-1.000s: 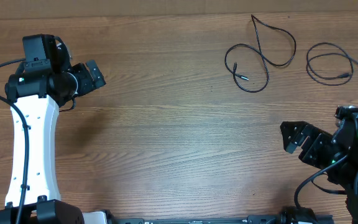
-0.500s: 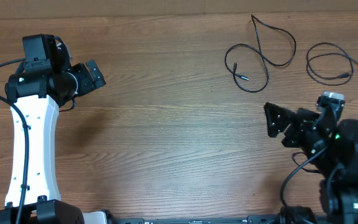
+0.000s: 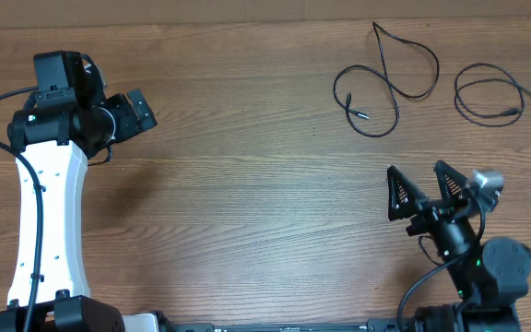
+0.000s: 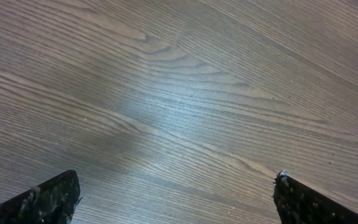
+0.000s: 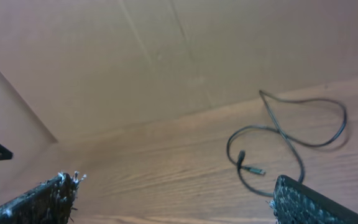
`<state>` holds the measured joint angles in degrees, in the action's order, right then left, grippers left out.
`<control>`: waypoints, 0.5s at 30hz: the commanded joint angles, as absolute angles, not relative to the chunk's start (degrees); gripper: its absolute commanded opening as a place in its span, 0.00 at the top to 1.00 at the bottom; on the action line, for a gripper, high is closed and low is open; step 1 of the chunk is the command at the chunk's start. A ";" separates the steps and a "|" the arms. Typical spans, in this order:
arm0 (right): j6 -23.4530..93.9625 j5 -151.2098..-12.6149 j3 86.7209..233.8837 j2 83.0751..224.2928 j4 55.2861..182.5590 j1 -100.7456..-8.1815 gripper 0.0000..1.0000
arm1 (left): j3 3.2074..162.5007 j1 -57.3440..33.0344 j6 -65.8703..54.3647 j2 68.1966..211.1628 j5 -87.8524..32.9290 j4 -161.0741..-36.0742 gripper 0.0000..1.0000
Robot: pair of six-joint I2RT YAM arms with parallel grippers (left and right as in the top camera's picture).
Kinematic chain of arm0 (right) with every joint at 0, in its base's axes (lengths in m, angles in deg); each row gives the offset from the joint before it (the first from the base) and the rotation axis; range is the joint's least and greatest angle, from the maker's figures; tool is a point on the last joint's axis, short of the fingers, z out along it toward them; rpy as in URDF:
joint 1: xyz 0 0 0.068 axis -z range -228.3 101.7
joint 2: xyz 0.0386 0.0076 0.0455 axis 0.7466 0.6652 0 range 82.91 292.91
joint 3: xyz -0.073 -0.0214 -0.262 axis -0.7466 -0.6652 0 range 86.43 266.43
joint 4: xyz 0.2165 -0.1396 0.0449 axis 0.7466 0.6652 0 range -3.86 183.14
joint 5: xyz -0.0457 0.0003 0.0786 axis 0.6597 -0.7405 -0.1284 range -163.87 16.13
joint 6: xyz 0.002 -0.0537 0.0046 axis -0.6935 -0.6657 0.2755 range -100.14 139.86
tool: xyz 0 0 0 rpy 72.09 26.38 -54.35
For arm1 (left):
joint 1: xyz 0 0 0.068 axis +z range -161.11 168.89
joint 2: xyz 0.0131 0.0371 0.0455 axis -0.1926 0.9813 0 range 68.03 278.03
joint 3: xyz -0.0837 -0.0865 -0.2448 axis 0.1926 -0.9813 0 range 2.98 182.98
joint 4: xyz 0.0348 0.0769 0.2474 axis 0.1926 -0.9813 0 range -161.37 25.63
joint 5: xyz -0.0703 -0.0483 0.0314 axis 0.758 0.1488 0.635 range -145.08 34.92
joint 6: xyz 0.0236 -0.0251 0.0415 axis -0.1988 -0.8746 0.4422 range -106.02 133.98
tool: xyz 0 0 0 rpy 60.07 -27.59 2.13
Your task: Untangle cables
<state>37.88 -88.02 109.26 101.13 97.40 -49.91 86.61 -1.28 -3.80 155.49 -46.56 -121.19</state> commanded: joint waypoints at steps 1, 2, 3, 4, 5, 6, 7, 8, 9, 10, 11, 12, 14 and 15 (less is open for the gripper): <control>37.81 -85.90 104.75 96.67 94.56 -50.17 0.00 | 87.36 -1.39 -2.70 155.69 -46.70 -121.12 0.00; 37.81 -85.90 103.44 95.56 93.38 -50.17 0.00 | 87.36 -1.39 -2.70 155.69 -46.70 -121.10 0.00; 37.81 -85.88 100.99 93.59 91.13 -50.17 0.00 | 87.36 -1.39 -2.70 155.69 -46.70 -121.12 0.00; 37.81 -85.88 99.73 92.65 89.75 -50.17 0.00 | 87.36 -1.39 -2.70 155.69 -46.70 -121.12 0.01; 37.81 -85.88 98.22 91.40 88.18 -50.17 0.00 | 87.36 -1.39 -2.70 155.69 -46.70 -121.10 0.00; 37.81 -85.88 96.80 90.09 86.85 -50.17 0.00 | 87.36 -1.39 -2.70 155.69 -46.70 -121.12 0.01; 37.81 -85.90 95.68 88.98 85.86 -50.17 0.00 | 87.36 -1.39 -2.70 155.69 -46.70 -121.12 0.01; 37.81 -85.90 94.57 87.73 85.06 -50.17 0.00 | 87.36 -1.39 -2.70 155.69 -46.70 -121.12 0.01; 37.81 -85.90 93.58 86.31 84.68 -50.17 0.00 | 87.36 -1.39 -2.70 155.69 -46.70 -121.12 0.01; 37.81 -85.90 92.88 85.06 84.66 -50.17 0.00 | 87.36 -1.39 -2.70 155.69 -46.70 -121.12 0.00; 37.81 -85.90 92.43 84.26 84.64 -50.17 0.00 | 87.36 -1.39 -2.70 155.69 -46.70 -121.12 0.00; 37.79 -85.86 92.03 83.42 84.66 -50.17 0.00 | 87.36 -1.39 -2.70 155.69 -46.70 -121.10 0.01; 37.79 -84.85 91.49 83.05 84.42 -50.17 0.00 | 87.36 -1.39 -2.70 155.69 -46.70 -121.12 0.00; 37.81 -84.41 91.22 83.05 84.42 -50.17 0.00 | 87.36 -1.39 -2.70 155.69 -46.70 -121.10 0.00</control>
